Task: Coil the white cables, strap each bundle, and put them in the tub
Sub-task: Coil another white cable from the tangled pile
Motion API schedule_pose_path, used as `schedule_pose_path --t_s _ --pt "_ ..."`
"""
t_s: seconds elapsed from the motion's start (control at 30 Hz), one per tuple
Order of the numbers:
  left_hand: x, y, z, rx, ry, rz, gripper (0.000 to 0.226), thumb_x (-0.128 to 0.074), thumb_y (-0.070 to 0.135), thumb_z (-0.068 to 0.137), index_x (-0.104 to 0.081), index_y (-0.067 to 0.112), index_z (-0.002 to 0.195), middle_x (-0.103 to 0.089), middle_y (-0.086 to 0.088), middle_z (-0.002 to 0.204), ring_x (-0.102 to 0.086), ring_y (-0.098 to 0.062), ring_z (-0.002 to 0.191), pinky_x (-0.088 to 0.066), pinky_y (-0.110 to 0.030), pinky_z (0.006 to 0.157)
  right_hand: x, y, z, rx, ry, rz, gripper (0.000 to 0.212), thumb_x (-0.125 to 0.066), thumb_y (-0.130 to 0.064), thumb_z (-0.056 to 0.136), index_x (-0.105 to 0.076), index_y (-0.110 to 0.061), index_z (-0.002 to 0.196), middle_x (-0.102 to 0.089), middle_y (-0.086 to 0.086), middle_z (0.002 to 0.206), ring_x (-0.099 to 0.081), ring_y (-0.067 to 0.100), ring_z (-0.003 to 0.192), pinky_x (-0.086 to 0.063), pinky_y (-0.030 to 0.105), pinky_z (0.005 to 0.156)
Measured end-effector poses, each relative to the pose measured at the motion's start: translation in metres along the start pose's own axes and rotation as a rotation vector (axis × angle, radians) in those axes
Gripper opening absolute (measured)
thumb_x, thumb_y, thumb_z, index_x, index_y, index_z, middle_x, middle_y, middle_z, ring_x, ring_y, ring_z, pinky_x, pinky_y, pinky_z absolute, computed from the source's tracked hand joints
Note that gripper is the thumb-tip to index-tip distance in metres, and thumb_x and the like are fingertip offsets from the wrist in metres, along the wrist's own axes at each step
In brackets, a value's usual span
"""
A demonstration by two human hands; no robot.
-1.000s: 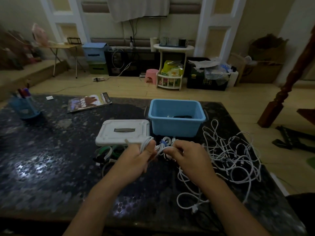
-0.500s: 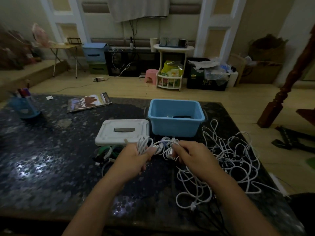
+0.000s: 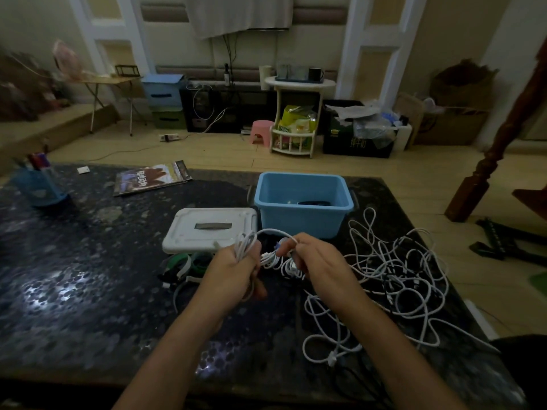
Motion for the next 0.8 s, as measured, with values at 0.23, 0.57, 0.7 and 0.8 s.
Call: schedule_pose_path --t_s 0.23,0.57,0.7,0.8 --pt "-0.006 -0.001 -0.003 0.093 -0.018 -0.212 0.047 -0.050 0.060 0.090 -0.048 0.015 0.079 -0.038 0.001 0.055 -0.032 -0.011 0.041 -0.025 -0.021 0.041 -0.025 -0.004 -0.012 0.079 -0.123 -0.145 0.025 -0.041 -0.018 0.106 -0.065 -0.020 0.112 -0.058 0.004 0.073 -0.055 0.024 0.069 -0.047 0.044 0.069" --pt "-0.014 0.006 -0.005 -0.072 -0.049 -0.007 0.064 -0.075 0.065 0.071 -0.063 0.003 0.082 -0.061 -0.013 0.069 -0.058 -0.028 0.063 -0.049 -0.040 0.061 -0.026 -0.012 -0.014 0.181 -0.050 -0.336 0.019 -0.058 -0.013 0.098 -0.076 -0.015 0.098 -0.073 -0.006 0.078 -0.065 0.010 0.070 -0.051 0.026 0.067" --pt "-0.009 0.006 -0.005 -0.111 0.070 0.157 0.036 -0.054 0.047 0.095 -0.067 0.016 0.081 -0.069 -0.005 0.079 -0.066 -0.019 0.079 -0.051 -0.040 0.074 -0.027 -0.022 -0.018 0.243 -0.062 -0.363 0.014 -0.063 -0.018 0.096 -0.076 -0.015 0.090 -0.064 -0.019 0.068 -0.058 0.000 0.063 -0.040 0.012 0.061" --pt "-0.005 0.001 -0.004 -0.090 0.128 0.252 0.049 -0.040 0.052 0.099 -0.058 0.018 0.067 -0.062 0.001 0.070 -0.057 -0.014 0.067 -0.040 -0.035 0.064 -0.032 -0.018 -0.018 0.222 -0.183 -0.602 0.020 -0.056 -0.040 0.098 -0.071 -0.030 0.106 -0.071 -0.009 0.090 -0.062 0.007 0.078 -0.050 0.029 0.071"
Point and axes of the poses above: each hand's wrist, its own z-axis towards the middle knuckle, its own x-axis out of the back of the hand, y = z × x, the point moved 7 cm from there along z, towards the middle knuckle
